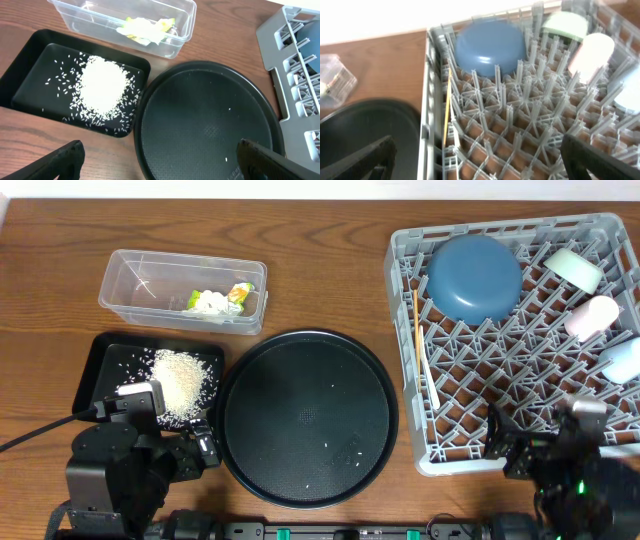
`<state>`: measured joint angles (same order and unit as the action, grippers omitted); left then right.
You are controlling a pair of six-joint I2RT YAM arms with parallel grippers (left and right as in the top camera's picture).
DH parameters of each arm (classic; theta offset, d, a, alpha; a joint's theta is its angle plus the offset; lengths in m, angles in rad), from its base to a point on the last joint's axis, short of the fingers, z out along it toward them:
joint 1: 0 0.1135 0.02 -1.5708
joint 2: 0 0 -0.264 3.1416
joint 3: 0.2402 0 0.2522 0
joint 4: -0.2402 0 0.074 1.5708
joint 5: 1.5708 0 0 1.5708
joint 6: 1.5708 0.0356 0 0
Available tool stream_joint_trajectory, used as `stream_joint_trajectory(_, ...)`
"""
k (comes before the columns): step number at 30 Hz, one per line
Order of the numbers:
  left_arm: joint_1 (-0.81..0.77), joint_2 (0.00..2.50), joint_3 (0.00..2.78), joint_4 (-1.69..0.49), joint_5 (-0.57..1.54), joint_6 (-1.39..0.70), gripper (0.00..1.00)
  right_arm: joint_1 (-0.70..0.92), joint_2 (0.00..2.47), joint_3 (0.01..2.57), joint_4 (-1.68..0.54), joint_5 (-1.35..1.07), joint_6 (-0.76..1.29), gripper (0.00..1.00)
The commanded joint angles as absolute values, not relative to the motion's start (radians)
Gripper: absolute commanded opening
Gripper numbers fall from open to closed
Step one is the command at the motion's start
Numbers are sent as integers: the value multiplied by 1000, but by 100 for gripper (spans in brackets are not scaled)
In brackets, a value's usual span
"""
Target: Sort waste into correct bins and load items into the dishwasher rack
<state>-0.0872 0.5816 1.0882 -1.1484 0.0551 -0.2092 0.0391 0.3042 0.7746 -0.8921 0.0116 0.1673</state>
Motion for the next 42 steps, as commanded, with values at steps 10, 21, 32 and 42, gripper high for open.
stream_joint_trajectory(10,-88,580,1087,-1150,44,-215,98,44,9,437,-546,10,42,99)
stream_joint_trajectory(21,-88,580,1087,-1150,44,-215,98,44,5,128,25,10,-2,99)
stream_joint_trajectory(32,-88,580,1087,-1150,44,-215,98,44,5,6,81,-134,-128,99)
stream_joint_trajectory(42,-88,580,1087,-1150,44,-215,98,44,5,6,-62,-145,-98,99)
